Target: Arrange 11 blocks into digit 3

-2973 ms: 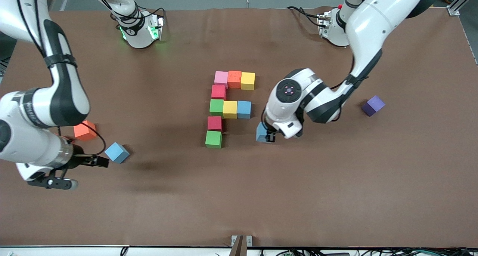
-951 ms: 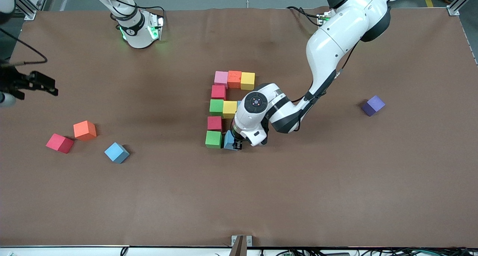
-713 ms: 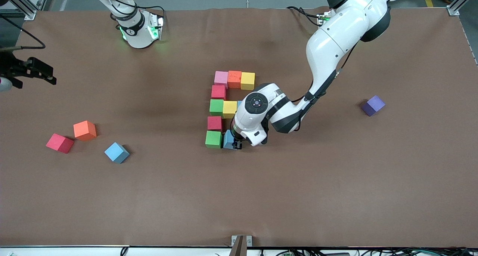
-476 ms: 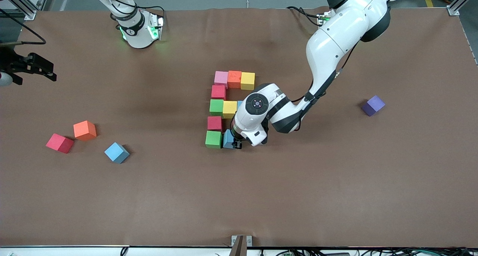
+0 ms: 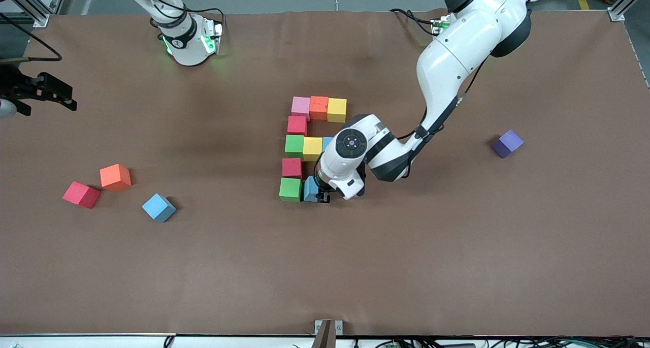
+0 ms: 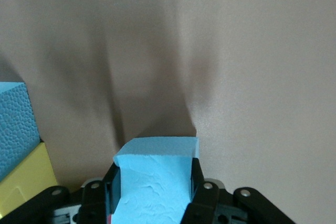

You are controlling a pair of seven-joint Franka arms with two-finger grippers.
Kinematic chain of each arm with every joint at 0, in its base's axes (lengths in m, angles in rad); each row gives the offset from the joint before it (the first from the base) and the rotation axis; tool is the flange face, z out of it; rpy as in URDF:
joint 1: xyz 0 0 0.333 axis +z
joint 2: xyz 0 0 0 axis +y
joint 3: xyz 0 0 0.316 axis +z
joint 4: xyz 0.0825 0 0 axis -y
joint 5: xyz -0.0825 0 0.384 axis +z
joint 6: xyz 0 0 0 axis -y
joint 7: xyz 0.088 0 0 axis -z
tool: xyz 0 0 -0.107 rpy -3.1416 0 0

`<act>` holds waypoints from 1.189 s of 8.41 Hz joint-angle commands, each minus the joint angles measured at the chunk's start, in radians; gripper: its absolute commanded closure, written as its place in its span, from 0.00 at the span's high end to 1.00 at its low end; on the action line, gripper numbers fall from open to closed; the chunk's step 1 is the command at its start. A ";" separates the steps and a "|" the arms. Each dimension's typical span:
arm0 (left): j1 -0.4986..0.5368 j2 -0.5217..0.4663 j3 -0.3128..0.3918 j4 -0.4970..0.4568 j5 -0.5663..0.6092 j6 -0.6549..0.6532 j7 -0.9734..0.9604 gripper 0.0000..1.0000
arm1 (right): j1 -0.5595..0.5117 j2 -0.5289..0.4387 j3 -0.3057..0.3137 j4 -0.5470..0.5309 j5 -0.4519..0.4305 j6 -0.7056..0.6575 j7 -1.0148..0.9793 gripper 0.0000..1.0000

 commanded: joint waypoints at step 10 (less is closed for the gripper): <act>-0.030 0.023 0.034 0.043 -0.009 0.034 0.021 0.49 | 0.217 0.089 -0.221 0.132 0.019 0.016 0.043 1.00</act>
